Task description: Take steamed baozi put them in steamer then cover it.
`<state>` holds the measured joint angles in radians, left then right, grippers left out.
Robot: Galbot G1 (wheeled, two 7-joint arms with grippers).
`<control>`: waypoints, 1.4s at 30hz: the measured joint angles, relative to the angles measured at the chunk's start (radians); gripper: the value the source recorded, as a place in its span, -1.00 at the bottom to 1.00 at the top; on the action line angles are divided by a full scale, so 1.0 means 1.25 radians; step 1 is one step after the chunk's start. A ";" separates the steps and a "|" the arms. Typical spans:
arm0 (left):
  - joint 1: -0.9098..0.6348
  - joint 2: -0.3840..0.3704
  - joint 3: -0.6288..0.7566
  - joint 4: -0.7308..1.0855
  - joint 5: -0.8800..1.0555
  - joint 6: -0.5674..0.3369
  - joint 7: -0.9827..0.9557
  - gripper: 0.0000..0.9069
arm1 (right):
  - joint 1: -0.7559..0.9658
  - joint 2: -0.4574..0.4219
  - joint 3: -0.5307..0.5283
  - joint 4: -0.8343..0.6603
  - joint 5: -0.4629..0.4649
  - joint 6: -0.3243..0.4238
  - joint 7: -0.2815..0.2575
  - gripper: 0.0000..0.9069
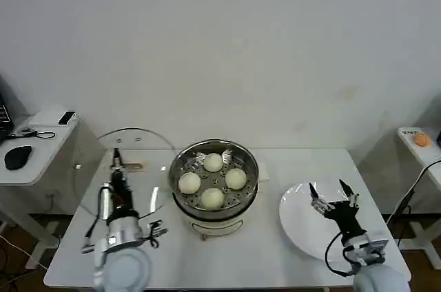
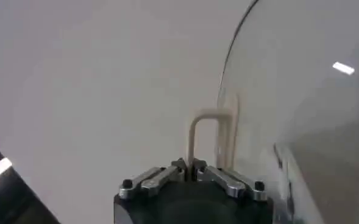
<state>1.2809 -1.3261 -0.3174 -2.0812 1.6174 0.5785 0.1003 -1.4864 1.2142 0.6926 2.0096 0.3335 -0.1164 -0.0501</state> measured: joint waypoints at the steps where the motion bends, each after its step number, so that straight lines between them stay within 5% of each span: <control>1: -0.008 -0.005 0.014 0.003 0.002 0.002 0.007 -1.00 | -0.001 0.000 0.007 0.005 0.000 -0.008 0.001 1.00; 17: -0.154 -0.098 0.201 0.121 0.038 0.021 0.100 -1.00 | 0.015 0.015 0.043 -0.004 -0.027 -0.090 0.022 1.00; 42: -0.237 -0.203 0.259 0.254 0.083 0.027 0.151 -1.00 | 0.075 0.013 0.023 -0.076 -0.051 -0.134 0.024 1.00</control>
<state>0.9842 -1.5800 0.0058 -1.7631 1.7211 0.6124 0.2896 -1.3926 1.2301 0.7211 1.9145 0.2702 -0.2837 -0.0197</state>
